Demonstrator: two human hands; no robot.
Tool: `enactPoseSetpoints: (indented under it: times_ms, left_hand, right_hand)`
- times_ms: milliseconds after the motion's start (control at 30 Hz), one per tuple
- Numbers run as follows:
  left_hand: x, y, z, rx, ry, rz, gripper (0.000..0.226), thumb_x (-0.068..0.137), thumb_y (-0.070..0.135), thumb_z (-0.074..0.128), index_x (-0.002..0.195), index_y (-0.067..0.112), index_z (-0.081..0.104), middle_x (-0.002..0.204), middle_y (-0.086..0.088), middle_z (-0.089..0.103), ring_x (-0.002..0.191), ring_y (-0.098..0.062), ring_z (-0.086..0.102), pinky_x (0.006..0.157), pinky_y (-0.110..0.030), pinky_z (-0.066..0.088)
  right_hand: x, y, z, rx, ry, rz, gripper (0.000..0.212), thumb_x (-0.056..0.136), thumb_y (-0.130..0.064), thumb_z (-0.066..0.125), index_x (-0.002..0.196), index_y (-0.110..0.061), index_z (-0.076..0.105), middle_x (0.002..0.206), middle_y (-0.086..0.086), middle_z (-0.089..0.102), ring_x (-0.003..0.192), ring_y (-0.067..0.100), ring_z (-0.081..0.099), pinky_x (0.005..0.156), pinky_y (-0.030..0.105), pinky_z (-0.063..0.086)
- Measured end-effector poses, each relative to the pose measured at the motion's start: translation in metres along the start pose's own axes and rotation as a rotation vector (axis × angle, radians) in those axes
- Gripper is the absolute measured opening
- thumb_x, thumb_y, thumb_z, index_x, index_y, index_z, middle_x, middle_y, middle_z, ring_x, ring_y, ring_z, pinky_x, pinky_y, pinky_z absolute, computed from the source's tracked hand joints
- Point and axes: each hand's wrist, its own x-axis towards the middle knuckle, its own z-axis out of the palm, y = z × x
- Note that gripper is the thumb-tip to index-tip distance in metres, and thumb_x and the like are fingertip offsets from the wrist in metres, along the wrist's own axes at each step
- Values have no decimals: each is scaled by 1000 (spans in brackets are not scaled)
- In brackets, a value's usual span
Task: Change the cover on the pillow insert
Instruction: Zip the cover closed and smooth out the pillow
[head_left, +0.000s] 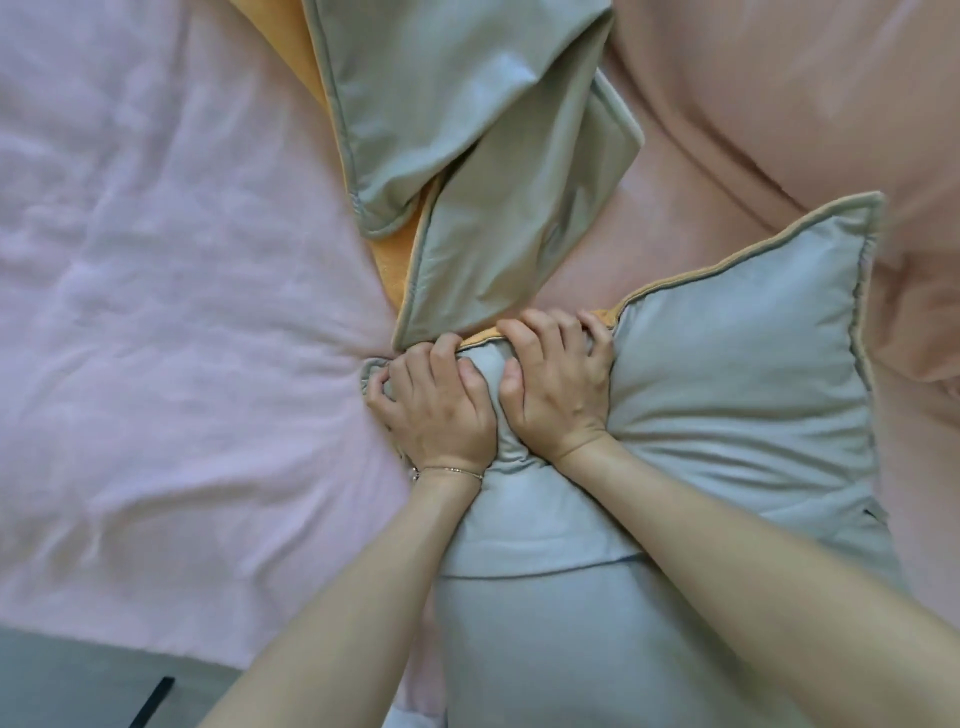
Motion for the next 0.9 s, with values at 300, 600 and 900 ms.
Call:
enactPoseSetpoints:
  times_ms: [300,600,900]
  left_hand:
    - [49,7,5,110,-70,-114,21,81,19,46,63,16,56,53,-2,54,53,-23,52,65,-32,26]
    - [22,0,-71,-296,-369,-22,66,78,60,24,122,22,54,125,3,57,123,-20,43,102,-37,23]
    - [8,8,-166,-355,-800,132,64,83,62,46,139,31,37,141,9,44,131,-15,39,101,-27,32]
  right_hand:
    - [59,8,12,-91,32,55,28,82,-21,44,57,-14,53,51,3,54,50,25,52,59,33,26]
    - [25,-10,-69,169,-99,94,34,83,-36,42,99,-17,66,95,-2,69,96,20,62,87,33,29]
    - [13,-3,-179,28,-729,-127,69,85,-63,41,144,-32,25,144,-5,38,133,16,29,103,40,22]
